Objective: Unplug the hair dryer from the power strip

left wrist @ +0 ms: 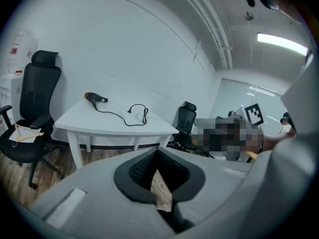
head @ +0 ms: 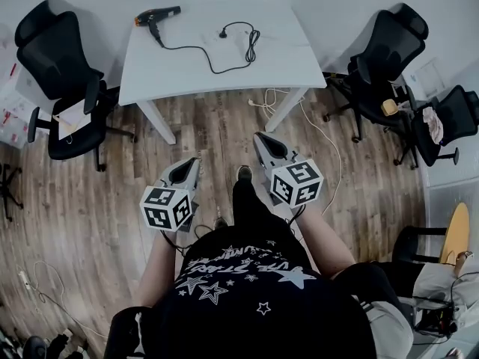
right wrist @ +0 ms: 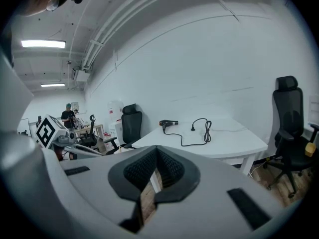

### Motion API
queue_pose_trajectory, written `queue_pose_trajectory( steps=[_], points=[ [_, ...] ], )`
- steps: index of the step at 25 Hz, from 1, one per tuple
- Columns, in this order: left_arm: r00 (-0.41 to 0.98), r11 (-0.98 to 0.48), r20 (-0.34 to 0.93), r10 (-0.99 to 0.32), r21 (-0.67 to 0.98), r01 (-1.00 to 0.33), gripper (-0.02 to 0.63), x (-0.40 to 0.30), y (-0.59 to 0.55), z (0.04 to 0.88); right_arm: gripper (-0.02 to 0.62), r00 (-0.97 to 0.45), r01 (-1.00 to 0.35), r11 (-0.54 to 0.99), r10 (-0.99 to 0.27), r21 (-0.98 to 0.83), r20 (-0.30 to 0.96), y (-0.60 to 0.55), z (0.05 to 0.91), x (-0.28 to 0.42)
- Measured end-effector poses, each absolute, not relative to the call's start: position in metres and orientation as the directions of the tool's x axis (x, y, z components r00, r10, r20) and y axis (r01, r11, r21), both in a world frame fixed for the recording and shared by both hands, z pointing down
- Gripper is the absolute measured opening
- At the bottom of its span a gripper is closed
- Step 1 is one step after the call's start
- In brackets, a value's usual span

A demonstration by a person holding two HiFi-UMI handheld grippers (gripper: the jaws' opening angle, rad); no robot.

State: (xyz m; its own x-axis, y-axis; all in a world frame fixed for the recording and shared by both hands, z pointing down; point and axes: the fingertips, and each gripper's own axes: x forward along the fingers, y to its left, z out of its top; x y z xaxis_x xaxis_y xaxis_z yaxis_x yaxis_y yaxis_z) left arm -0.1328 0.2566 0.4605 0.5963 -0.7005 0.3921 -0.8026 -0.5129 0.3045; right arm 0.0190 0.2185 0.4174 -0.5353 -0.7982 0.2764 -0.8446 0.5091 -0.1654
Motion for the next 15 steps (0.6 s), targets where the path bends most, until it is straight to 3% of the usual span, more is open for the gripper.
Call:
queue_pose_trajectory(
  steps=[15],
  points=[
    [0.559,-0.473,0.446,-0.699,0.299,-0.829,0.008,-0.118,0.149,0.477,0.009,-0.578,-0.816,0.534,-0.765,-0.222,0.284,0.091,0.436,0.034]
  ],
)
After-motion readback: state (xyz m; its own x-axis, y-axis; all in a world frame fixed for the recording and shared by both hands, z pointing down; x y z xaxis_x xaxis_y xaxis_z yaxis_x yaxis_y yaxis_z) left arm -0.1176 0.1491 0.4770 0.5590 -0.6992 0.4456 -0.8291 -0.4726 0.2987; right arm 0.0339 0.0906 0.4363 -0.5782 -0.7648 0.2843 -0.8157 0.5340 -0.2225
